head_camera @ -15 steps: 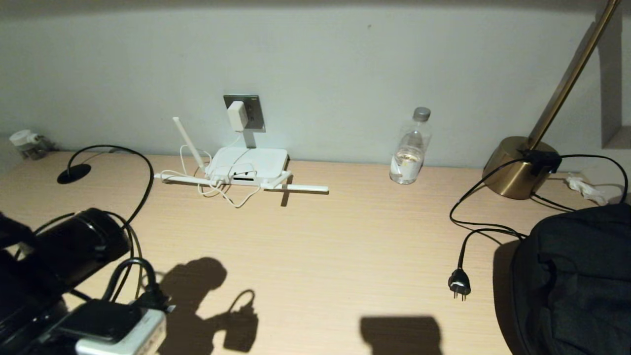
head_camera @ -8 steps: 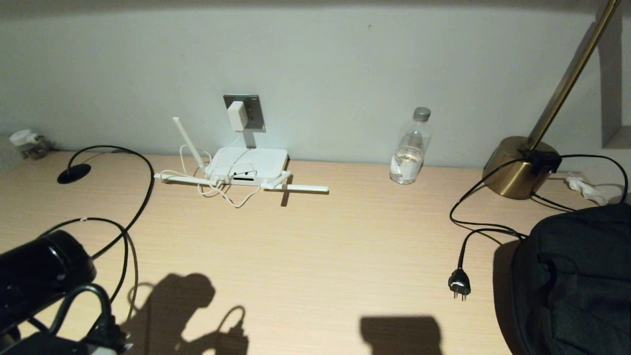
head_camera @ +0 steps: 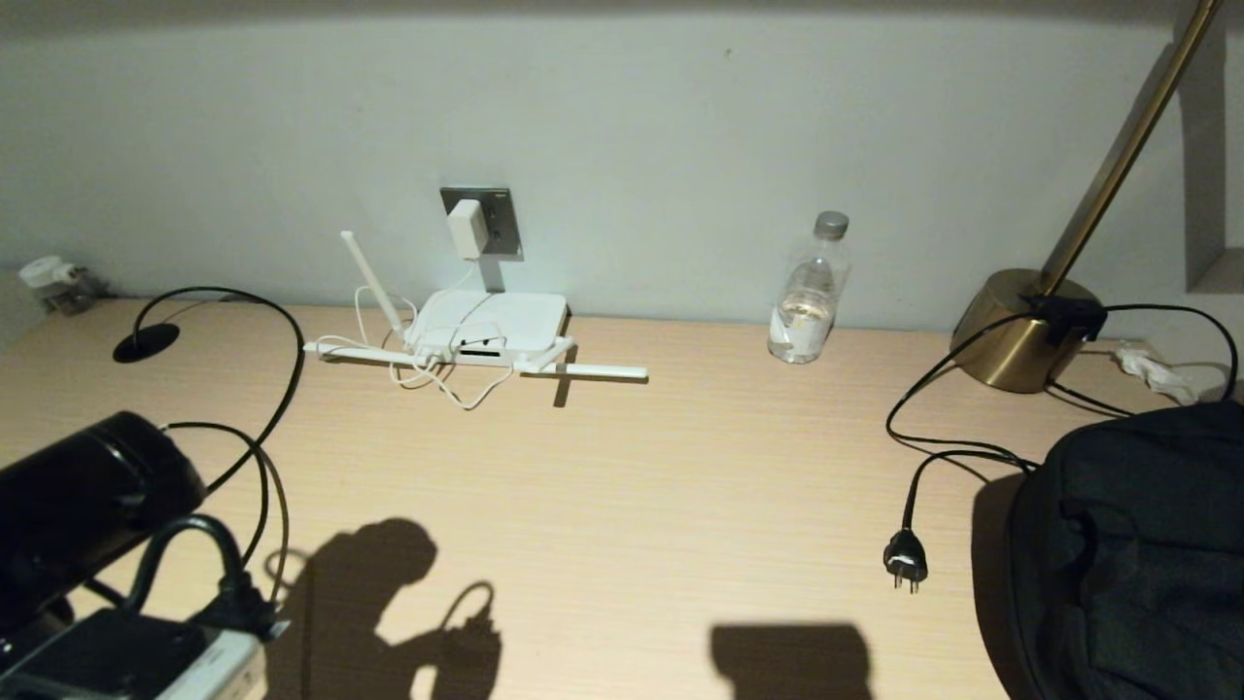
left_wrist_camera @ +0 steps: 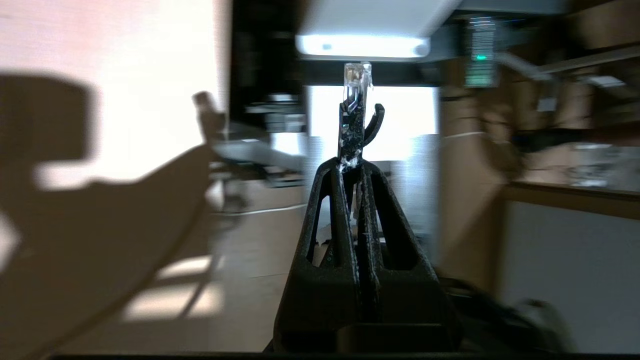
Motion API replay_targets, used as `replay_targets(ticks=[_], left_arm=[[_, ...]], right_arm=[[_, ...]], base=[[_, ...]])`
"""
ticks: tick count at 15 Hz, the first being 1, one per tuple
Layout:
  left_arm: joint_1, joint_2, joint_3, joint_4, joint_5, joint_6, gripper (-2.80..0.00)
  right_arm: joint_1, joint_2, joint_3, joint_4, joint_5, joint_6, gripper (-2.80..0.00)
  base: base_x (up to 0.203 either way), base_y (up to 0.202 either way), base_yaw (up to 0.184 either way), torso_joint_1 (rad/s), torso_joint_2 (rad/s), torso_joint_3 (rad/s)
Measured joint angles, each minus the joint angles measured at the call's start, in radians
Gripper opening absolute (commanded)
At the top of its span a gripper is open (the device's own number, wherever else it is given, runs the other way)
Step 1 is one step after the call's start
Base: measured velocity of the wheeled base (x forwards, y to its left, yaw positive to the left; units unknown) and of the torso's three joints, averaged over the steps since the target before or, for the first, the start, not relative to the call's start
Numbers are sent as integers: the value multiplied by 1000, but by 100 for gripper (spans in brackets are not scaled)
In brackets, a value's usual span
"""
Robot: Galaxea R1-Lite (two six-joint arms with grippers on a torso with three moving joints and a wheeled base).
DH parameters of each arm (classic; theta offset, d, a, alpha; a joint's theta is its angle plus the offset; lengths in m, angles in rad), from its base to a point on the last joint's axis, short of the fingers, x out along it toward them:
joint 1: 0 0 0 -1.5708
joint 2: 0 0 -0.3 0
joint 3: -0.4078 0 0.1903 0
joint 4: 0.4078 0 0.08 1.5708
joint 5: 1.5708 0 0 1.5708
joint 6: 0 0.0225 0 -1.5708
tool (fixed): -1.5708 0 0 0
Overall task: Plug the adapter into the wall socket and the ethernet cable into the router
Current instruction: Pick up cable, then hand it to the other hand
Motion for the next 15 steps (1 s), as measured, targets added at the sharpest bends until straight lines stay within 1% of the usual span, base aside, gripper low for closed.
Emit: replay_targets(ticks=[2, 3, 6, 9, 10, 11, 12, 13, 14, 15], left_arm=[[1, 35, -16, -126, 41, -1, -280], [1, 54, -39, -152, 59, -1, -280], [1, 128, -174, -159, 120, 3, -280], [1, 194, -332, -143, 155, 9, -280], [1, 214, -388, -132, 165, 10, -280], [1, 233, -439, -125, 170, 10, -280], [1, 247, -478, -123, 174, 11, -280], [1, 261, -511, -122, 179, 11, -280], [3, 273, -542, -121, 187, 11, -280], [6, 282, -566, -121, 198, 11, -280]], right_arm=[[1, 58, -139, 42, 59, 6, -280], [1, 116, -211, 60, 101, 7, -280], [1, 372, -435, 85, 285, 9, -280], [10, 631, -622, 95, 520, 8, -280], [32, 711, -670, 99, 601, 7, -280], [81, 779, -704, 102, 665, 6, -280], [144, 832, -727, 104, 707, 7, -280], [221, 882, -746, 105, 727, 11, 0], [294, 939, -763, 105, 734, 14, 0], [350, 993, -783, 104, 740, 17, 0]], base=[[0, 0, 0, 0, 0, 0], [0, 0, 0, 0, 0, 0], [0, 0, 0, 0, 0, 0], [0, 0, 0, 0, 0, 0], [0, 0, 0, 0, 0, 0], [0, 0, 0, 0, 0, 0], [0, 0, 0, 0, 0, 0], [0, 0, 0, 0, 0, 0], [0, 0, 0, 0, 0, 0], [0, 0, 0, 0, 0, 0]])
